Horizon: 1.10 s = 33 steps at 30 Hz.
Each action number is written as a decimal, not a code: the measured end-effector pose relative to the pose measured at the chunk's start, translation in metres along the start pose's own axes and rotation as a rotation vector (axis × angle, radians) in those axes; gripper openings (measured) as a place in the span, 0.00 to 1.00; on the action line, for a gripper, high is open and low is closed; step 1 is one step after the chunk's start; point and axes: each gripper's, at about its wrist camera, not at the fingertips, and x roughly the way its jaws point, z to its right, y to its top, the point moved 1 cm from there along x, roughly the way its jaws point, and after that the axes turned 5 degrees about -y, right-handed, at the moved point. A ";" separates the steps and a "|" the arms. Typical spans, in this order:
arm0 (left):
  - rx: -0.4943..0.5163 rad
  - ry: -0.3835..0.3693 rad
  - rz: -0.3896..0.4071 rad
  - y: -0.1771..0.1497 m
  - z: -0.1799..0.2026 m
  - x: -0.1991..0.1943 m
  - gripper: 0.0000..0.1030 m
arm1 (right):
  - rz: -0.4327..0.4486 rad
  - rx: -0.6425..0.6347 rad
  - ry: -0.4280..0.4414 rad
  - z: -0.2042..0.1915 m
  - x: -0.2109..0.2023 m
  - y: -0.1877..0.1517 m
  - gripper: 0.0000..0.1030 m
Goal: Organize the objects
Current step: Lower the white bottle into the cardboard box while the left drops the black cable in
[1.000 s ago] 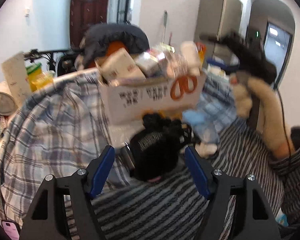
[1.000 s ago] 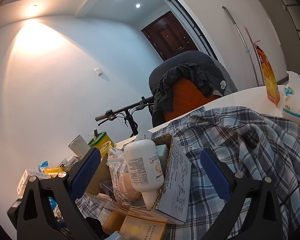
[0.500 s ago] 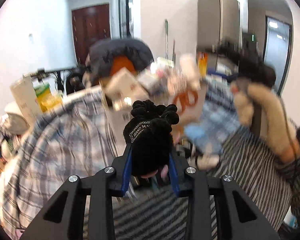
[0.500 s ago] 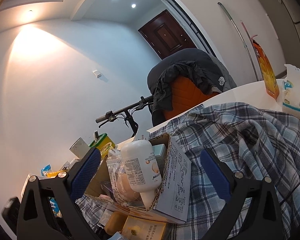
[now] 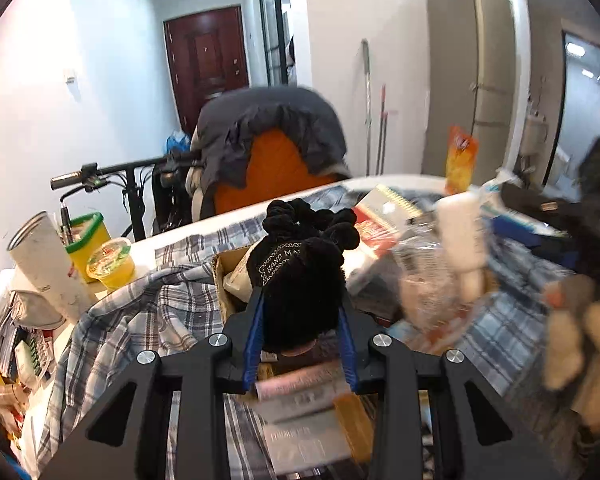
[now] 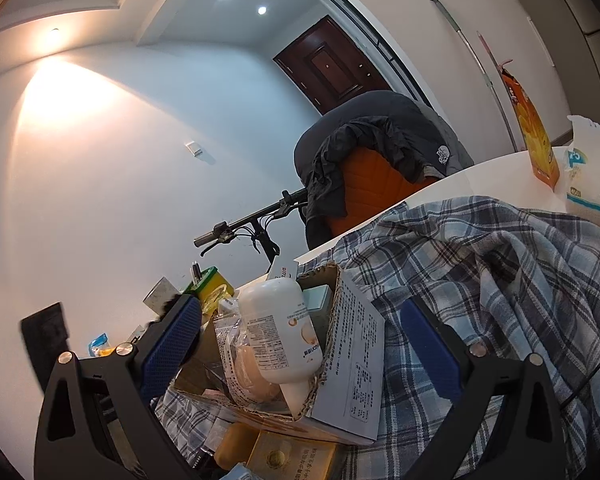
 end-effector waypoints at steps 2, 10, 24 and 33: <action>0.001 0.023 -0.041 0.003 -0.003 0.019 0.34 | -0.003 0.009 0.006 0.001 0.000 0.000 0.97; -0.027 -0.031 -0.065 -0.005 -0.008 0.039 0.72 | -0.004 0.022 0.022 0.001 0.001 0.001 0.97; -0.044 -0.064 0.143 -0.024 -0.001 -0.039 0.96 | -0.012 0.010 0.016 -0.001 0.004 -0.001 0.97; -0.095 -0.030 0.292 -0.077 0.002 -0.110 1.00 | -0.003 -0.071 -0.028 -0.012 0.003 -0.004 1.00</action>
